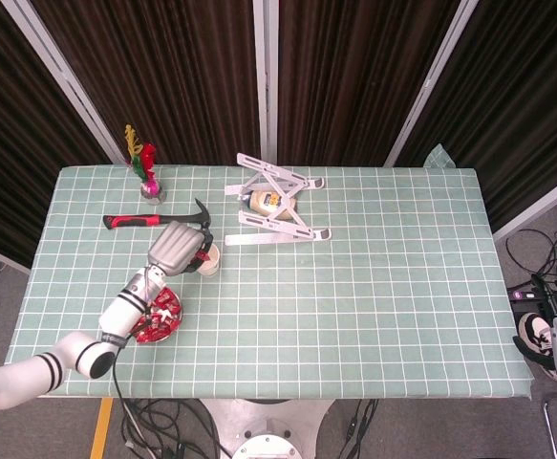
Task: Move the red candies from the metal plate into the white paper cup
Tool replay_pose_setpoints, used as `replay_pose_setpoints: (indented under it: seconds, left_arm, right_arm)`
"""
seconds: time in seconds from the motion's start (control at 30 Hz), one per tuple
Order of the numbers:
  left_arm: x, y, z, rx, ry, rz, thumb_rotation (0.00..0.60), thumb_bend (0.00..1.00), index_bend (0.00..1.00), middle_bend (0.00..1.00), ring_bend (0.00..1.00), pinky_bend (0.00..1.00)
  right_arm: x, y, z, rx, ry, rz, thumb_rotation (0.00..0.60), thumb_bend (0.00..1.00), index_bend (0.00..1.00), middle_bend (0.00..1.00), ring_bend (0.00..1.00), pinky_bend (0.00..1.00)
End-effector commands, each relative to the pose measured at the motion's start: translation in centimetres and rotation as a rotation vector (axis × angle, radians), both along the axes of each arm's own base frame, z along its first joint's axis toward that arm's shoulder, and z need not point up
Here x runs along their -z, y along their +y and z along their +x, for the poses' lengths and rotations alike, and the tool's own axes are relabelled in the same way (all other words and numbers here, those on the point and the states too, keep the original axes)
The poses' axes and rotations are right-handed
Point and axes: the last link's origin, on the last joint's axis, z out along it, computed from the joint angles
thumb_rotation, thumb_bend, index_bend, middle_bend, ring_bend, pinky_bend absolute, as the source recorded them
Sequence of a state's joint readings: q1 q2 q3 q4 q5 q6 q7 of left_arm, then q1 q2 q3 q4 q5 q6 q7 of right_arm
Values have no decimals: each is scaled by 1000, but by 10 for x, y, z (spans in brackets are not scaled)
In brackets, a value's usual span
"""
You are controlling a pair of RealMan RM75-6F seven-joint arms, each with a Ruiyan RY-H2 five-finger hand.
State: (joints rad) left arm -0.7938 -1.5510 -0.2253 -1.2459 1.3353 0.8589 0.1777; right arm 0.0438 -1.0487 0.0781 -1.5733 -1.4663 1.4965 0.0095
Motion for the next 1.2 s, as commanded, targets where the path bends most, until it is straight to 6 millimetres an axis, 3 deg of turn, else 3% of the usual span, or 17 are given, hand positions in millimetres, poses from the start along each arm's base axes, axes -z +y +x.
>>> replay_pose_setpoints:
  seconds: [0.03,0.27,0.73,1.0,1.2]
  left_arm:
    - [7,3,6,11,14,-7,600,488,652,715,936,1000]
    - [15,8,8,13,58,-3,600,483,607,657,933,1000]
    - [10,4,-3,-24,104,-1,600,452,469,490,914,1000]
    - [-23,-14,-19,-64,34,82,600,431,421,453,910,1000]
    - [-43,-47,-36,-66,-37,108,600,405,431,457,910,1000]
  right_arm:
    - [-1,0,-2,5,-2,-2,600,101,84,247,113,278]
    - [-2,0,-4,14,-6,-6,600,101,84,249,113,283]
    - [-2,1,-4,12,-8,-7,600,101,84,252,114,305]
    - [-2,0,0,-7,-8,-6,600,101,84,257,123,315]
    - [-2,-1,0,-16,-8,-9,600,101,84,260,129,321]
